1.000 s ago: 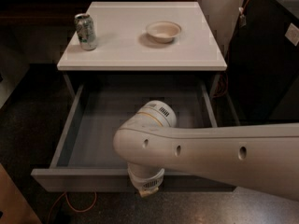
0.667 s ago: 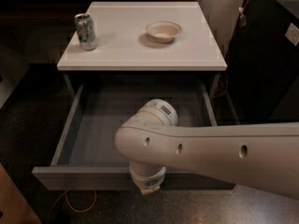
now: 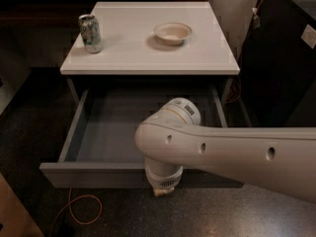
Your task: Close top drawer
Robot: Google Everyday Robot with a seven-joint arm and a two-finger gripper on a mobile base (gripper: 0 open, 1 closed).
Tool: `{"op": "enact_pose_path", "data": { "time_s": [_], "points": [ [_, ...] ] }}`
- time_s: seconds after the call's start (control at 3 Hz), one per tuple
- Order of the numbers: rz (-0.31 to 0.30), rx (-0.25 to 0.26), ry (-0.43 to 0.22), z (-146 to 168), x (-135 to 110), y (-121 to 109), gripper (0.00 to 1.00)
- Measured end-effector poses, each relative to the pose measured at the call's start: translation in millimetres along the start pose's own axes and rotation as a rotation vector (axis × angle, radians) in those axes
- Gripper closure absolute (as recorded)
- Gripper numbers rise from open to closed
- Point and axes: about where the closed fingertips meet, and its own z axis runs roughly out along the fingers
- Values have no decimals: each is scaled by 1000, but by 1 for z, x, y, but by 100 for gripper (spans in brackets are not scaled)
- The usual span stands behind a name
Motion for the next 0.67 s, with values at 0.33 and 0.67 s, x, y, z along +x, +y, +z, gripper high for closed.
{"op": "enact_pose_path", "data": {
  "time_s": [0.33,0.67],
  "points": [
    [0,0,0,0,0,0,100],
    [22,34,-9,2,8,-4,100]
  ]
}}
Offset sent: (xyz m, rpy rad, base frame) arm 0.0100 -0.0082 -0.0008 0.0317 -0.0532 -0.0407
